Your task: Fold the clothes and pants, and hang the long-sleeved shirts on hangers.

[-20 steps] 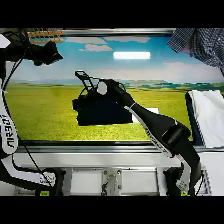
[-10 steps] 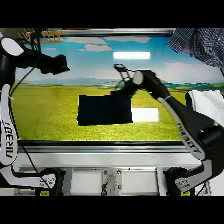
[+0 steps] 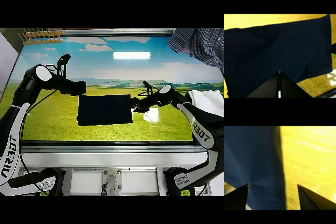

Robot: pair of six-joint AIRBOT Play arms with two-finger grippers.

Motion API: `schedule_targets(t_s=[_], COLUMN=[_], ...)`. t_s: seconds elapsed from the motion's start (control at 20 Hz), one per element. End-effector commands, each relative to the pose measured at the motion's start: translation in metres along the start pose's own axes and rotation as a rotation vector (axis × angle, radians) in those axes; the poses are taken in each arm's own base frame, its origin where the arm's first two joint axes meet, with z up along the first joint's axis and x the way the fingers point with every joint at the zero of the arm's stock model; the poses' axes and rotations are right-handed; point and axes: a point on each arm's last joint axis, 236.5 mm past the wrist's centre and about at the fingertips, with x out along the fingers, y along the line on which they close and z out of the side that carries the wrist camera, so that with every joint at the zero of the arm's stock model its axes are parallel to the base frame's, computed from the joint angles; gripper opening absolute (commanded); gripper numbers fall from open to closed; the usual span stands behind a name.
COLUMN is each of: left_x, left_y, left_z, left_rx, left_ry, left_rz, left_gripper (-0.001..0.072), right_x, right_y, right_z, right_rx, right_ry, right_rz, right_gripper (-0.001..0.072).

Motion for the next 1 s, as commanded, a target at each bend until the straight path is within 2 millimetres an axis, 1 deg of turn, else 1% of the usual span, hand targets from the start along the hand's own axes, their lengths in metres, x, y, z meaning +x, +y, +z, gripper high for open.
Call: schedule_targets(t_s=[0.0,0.05,0.1,0.15,0.2,0.25,0.3,0.35,0.4,0.45,0.5,0.55,0.6,0.7,0.75,0.8,0.85,0.9,0.95], left_x=[0.006,0.006,0.006,0.006,0.006,0.006,0.006,0.006,0.006,0.006,0.006,0.006,0.006,0.006,0.006,0.006,0.006,0.006,0.006], left_y=[-0.005,-0.005,-0.005,-0.005,-0.005,-0.005,-0.005,-0.005,-0.005,-0.005,-0.005,-0.005,-0.005,-0.005,-0.005,-0.005,-0.005,-0.005,-0.005], left_z=[-0.005,-0.004,-0.003,-0.003,-0.003,-0.004,-0.004,-0.004,-0.005,-0.005,-0.005,-0.005,-0.005,-0.005,-0.005,-0.005,-0.005,-0.005,-0.005], left_rx=[-0.005,-0.004,-0.004,-0.004,-0.004,-0.005,-0.005,-0.004,-0.005,-0.004,-0.005,-0.004,-0.004,-0.005,-0.005,-0.005,-0.005,-0.005,-0.005], left_ry=[0.002,-0.004,-0.004,-0.004,-0.004,-0.004,-0.004,-0.002,0.002,0.002,0.002,0.002,0.002,0.002,0.002,0.001,0.002,0.002,0.002], left_rz=[-0.012,-0.013,-0.013,-0.014,-0.014,-0.013,-0.013,-0.014,-0.013,-0.014,-0.014,-0.013,-0.014,-0.014,-0.014,-0.014,-0.014,-0.014,-0.014], left_gripper=[0.0008,0.0008,0.0008,0.0008,0.0008,0.0009,0.0009,0.0008,0.0008,0.0009,0.0008,0.0008,0.0008,0.0008,0.0009,0.0008,0.0008,0.0008,0.0008], right_x=[0.032,0.041,0.050,0.057,0.062,0.064,0.064,0.059,0.049,0.033,0.008,-0.022,-0.059,-0.150,-0.193,-0.238,-0.276,-0.314,-0.346], right_y=[0.028,0.035,0.042,0.047,0.052,0.058,0.061,0.064,0.066,0.061,0.050,0.034,0.017,-0.021,-0.037,-0.053,-0.066,-0.082,-0.098], right_z=[0.001,-0.004,-0.010,-0.016,-0.022,-0.026,-0.026,-0.022,-0.013,-0.003,0.011,0.025,0.040,0.066,0.074,0.080,0.083,0.081,0.077], right_rx=[0.031,0.020,0.006,-0.004,-0.035,-0.083,-0.100,-0.111,-0.118,-0.135,-0.153,-0.160,-0.155,-0.101,-0.069,-0.036,0.012,0.071,0.116], right_ry=[-0.017,-0.009,0.004,0.019,0.033,0.041,0.038,0.027,0.006,-0.014,-0.043,-0.078,-0.123,-0.254,-0.327,-0.413,-0.494,-0.574,-0.637], right_rz=[0.161,0.174,0.180,0.181,0.181,0.186,0.188,0.190,0.178,0.137,0.066,-0.014,-0.097,-0.246,-0.294,-0.327,-0.343,-0.358,-0.376], right_gripper=[0.0593,0.0479,0.0431,0.0425,0.0275,0.0047,0.0015,0.0015,0.0015,0.0014,0.0014,0.0014,0.0015,0.0014,0.0014,0.0014,0.0014,0.0014,0.0014])
